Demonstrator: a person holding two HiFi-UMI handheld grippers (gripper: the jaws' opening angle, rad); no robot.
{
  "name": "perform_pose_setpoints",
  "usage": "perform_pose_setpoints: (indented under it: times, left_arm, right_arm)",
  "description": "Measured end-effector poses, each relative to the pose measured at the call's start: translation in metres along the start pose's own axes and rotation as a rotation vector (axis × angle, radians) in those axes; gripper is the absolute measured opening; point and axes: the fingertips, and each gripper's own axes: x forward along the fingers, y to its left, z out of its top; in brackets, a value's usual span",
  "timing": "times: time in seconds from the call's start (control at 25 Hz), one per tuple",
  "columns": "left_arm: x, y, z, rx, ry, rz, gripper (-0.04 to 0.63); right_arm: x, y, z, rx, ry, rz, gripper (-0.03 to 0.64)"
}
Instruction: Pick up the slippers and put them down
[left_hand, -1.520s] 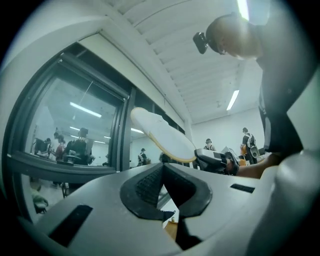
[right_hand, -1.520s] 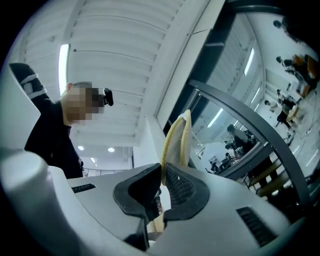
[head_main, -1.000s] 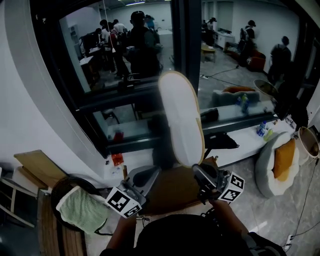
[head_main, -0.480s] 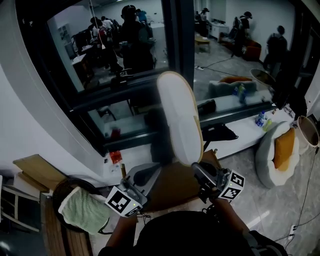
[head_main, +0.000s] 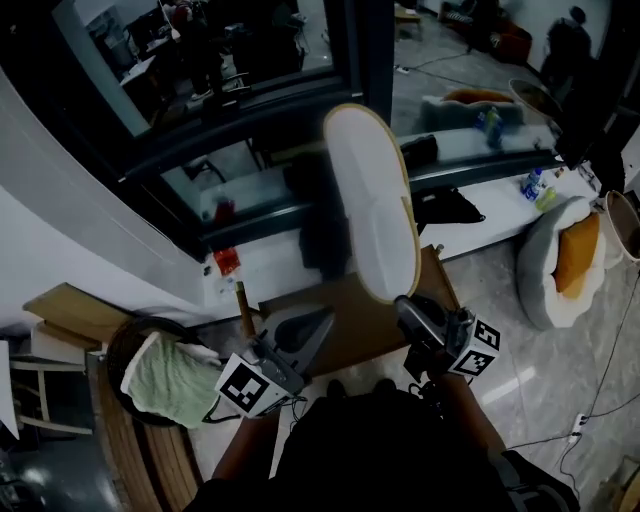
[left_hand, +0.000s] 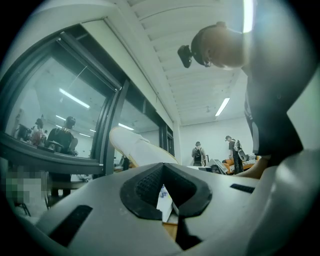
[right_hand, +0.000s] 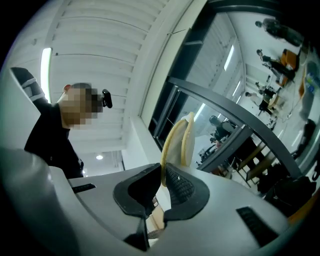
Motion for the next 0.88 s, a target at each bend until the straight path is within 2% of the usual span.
perform_pose_setpoints:
  times: [0.12,0.28,0.48,0.68,0.88]
  left_arm:
    - [-0.002,0.010,-0.026,-0.050,0.026,0.037,0.011]
    - [0.003,0.024,-0.081,-0.138,0.112,0.090,0.011]
    - [0.014,0.025,-0.144,-0.215,0.158,0.105,0.011]
    - [0.007,0.010,-0.214,-0.317,0.219,0.121,0.011]
    - [0.006,0.000,-0.271,-0.361,0.258,0.115,0.011]
  right_arm:
    - [-0.013,-0.017,-0.019,0.079,0.013,-0.023,0.043]
    - [-0.035,-0.050,-0.053,0.196,0.053,-0.098,0.043]
    - [-0.070,-0.091,-0.100,0.310,0.076,-0.180,0.043]
    - [-0.117,-0.116,-0.167,0.457,0.087,-0.268,0.043]
    - [-0.147,-0.141,-0.222,0.563,0.111,-0.299,0.043]
